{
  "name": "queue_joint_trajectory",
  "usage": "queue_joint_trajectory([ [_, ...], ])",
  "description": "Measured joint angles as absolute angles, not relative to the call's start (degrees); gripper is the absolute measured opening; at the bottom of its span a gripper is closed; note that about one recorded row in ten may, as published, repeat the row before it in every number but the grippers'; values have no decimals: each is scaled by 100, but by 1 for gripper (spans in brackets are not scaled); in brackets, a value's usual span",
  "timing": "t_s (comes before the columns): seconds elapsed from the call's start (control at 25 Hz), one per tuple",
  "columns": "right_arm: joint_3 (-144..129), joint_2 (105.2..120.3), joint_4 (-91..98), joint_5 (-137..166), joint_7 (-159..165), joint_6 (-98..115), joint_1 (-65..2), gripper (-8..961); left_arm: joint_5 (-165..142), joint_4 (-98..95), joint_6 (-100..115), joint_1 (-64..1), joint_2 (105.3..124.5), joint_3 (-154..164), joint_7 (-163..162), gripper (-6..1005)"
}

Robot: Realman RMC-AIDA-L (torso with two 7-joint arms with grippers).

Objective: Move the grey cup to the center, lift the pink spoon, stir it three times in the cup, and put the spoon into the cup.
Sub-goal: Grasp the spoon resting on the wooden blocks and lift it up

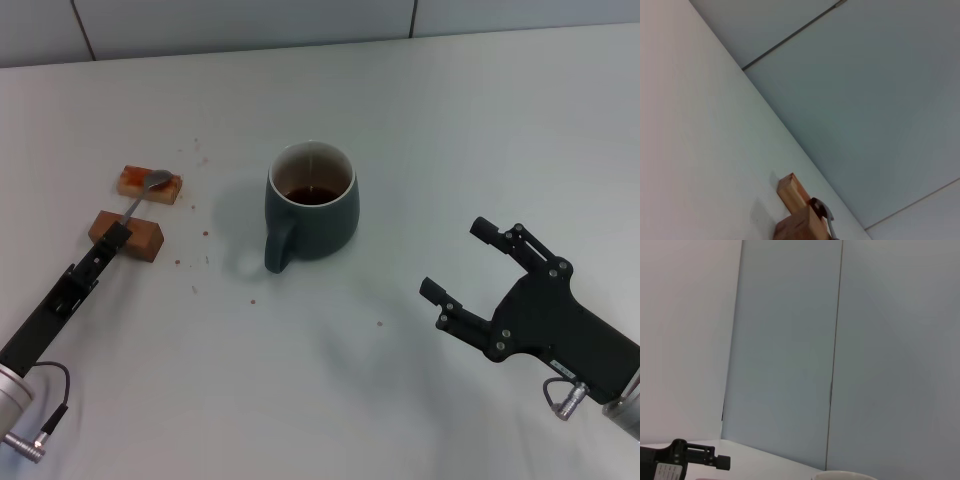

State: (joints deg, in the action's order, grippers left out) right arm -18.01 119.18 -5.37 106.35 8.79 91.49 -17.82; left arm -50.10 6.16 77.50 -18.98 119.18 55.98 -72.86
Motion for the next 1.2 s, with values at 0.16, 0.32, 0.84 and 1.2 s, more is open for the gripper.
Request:
queue_joint_trajectory([
  [0.16, -1801, 11918, -539, 10635, 880, 9149, -1784, 835, -4999, 615, 7728, -1903, 11918, 5598, -7310, 680],
  [0.32, -1801, 11917, -538, 10635, 882, 9149, -1790, 835, -4987, 615, 7659, -1934, 11918, 5598, -7366, 663],
  [0.84, -1801, 11918, -545, 10634, 888, 9140, -1828, 834, -4971, 615, 7519, -1953, 11918, 5572, -7437, 501],
  [1.2, -1801, 11918, -553, 10634, 889, 9127, -1840, 833, -4973, 615, 7436, -1951, 11917, 5557, -7504, 360],
])
